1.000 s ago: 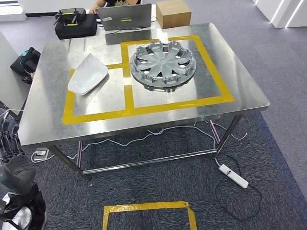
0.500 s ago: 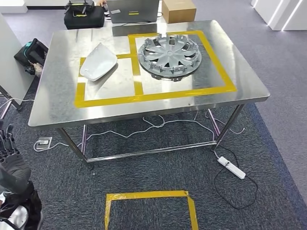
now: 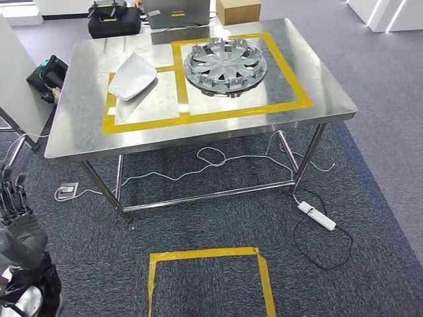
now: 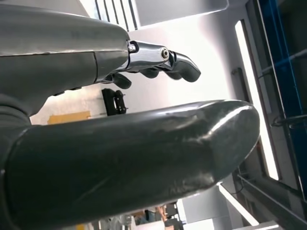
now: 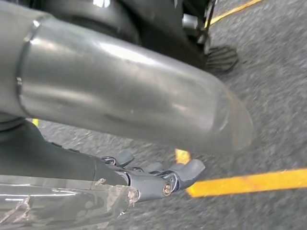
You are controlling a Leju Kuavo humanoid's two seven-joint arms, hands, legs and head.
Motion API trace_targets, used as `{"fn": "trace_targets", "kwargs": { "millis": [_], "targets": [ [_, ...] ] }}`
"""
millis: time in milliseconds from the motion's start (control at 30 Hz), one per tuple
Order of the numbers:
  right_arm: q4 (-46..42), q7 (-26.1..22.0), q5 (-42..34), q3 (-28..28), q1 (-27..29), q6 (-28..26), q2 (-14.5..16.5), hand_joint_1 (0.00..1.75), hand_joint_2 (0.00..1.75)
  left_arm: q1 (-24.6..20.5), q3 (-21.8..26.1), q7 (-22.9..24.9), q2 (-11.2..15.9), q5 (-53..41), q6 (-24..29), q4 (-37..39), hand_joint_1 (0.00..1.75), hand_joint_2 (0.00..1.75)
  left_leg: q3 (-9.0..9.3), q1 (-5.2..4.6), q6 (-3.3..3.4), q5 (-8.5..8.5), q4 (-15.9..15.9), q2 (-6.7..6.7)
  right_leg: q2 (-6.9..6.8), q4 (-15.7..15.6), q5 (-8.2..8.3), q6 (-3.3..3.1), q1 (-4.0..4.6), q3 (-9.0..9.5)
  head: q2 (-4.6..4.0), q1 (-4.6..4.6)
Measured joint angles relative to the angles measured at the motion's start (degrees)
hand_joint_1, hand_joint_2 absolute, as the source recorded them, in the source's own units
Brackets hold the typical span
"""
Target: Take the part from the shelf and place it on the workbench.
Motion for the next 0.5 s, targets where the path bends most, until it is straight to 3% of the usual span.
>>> {"fn": "trace_targets", "kwargs": {
  "millis": [67, 100, 133, 167, 200, 267, 333, 367, 433, 467, 500],
  "targets": [
    [0.0, 0.0, 0.1, 0.0, 0.0, 0.1, 0.0, 0.0, 0.0, 0.0, 0.0, 0.0, 0.1, -0.4, 0.1, 0.1, 0.0, 0.0, -2.01, 0.06, -0.4, -5.76, 7.5, -0.01, -0.07, 0.1, 1.37, -0.53, 0.08, -1.41, 0.0, -0.22],
    [0.0, 0.1, 0.1, 0.0, 0.0, 0.1, 0.0, 0.0, 0.0, 0.0, 0.0, 0.0, 0.2, -0.7, 0.1, 0.1, 0.0, 0.0, -2.7, 0.07, -0.5, -7.24, 10.9, -0.01, -0.07, 0.2, 2.05, -0.6, 0.13, -2.23, 0.0, -0.22],
    [0.0, 0.1, 0.1, 0.0, 0.0, 0.2, 0.0, 0.0, 0.0, -0.1, 0.0, 0.0, 0.3, -1.0, 0.3, 0.2, 0.0, 0.0, -2.73, 0.07, -0.53, -7.37, 13.1, -0.01, -0.06, 0.3, 2.7, -0.6, 0.18, -3.18, 0.0, -0.22],
    [0.0, 0.2, 0.1, 0.0, 0.0, 0.2, 0.0, 0.0, 0.0, -0.1, -0.1, 0.0, 0.4, -1.3, 0.4, 0.2, 0.0, 0.0, -1.81, 0.07, -0.49, -6.28, 13.2, -0.01, -0.05, 0.5, 3.3, -0.54, 0.2, -4.14, 0.0, -0.21],
    [0.0, 0.2, 0.1, 0.0, 0.0, 0.2, 0.0, 0.0, 0.0, -0.2, -0.1, 0.0, 0.5, -1.5, 0.6, 0.3, 0.0, 0.0, 0.05, 0.07, -0.39, -4.64, 11.3, -0.01, -0.03, 0.8, 3.83, -0.41, 0.21, -5.06, 0.0, -0.22],
    [0.0, 0.2, 0.1, 0.0, 0.0, 0.2, 0.0, 0.0, 0.0, -0.3, -0.2, 0.0, 0.5, -1.7, 0.9, 0.3, 0.0, 0.0, 5.86, 0.04, -0.03, -2.65, 3.7, -0.02, 0.05, 1.4, 4.68, 0.02, 0.31, -6.56, 0.0, -0.24],
    [0.0, 0.1, 0.1, 0.0, 0.0, 0.2, 0.0, 0.0, 0.0, -0.6, -0.3, 0.0, 0.5, -1.7, 1.1, 0.2, 0.0, 0.0, 9.87, -0.04, 0.47, -3.27, -2.7, -0.05, 0.1, 2.0, 5.53, 0.59, 0.51, -7.6, 0.0, -0.19],
    [0.0, 0.1, 0.0, 0.0, 0.0, 0.2, 0.0, 0.0, 0.0, -0.6, -0.3, 0.0, 0.5, -1.7, 1.1, 0.2, 0.0, 0.0, 10.32, -0.13, 0.79, -3.58, -3.9, -0.07, 0.09, 2.2, 6.03, 0.87, 0.58, -8.04, 0.0, -0.15],
    [0.0, 0.0, 0.0, 0.0, 0.1, 0.3, 0.0, 0.0, 0.0, -0.6, -0.3, 0.0, 0.6, -1.2, 1.2, 0.2, 0.0, 0.0, 9.34, -0.06, 1.67, -3.14, -4.2, 0.01, 0.1, 2.5, 6.44, 1.47, 0.46, -8.8, 0.0, -0.15],
    [0.0, 0.0, -0.1, 0.0, 0.2, 0.4, 0.0, 0.0, 0.0, -0.6, -0.3, 0.0, 0.6, -0.9, 1.2, 0.2, 0.0, 0.0, 8.78, 0.0, 2.18, -2.63, -4.2, 0.07, 0.14, 3.3, 5.33, 1.76, 0.38, -9.35, 0.0, -0.08],
    [0.0, 0.0, -0.1, 0.0, 0.3, 0.4, 0.0, 0.0, 0.0, -0.6, -0.3, 0.0, 0.6, -0.7, 1.2, 0.2, 0.0, 0.0, 8.2, 0.1, 2.6, -2.04, -4.2, 0.13, 0.18, 5.2, 3.23, 2.04, 0.29, -10.11, 0.0, 0.0]
  ]
}}
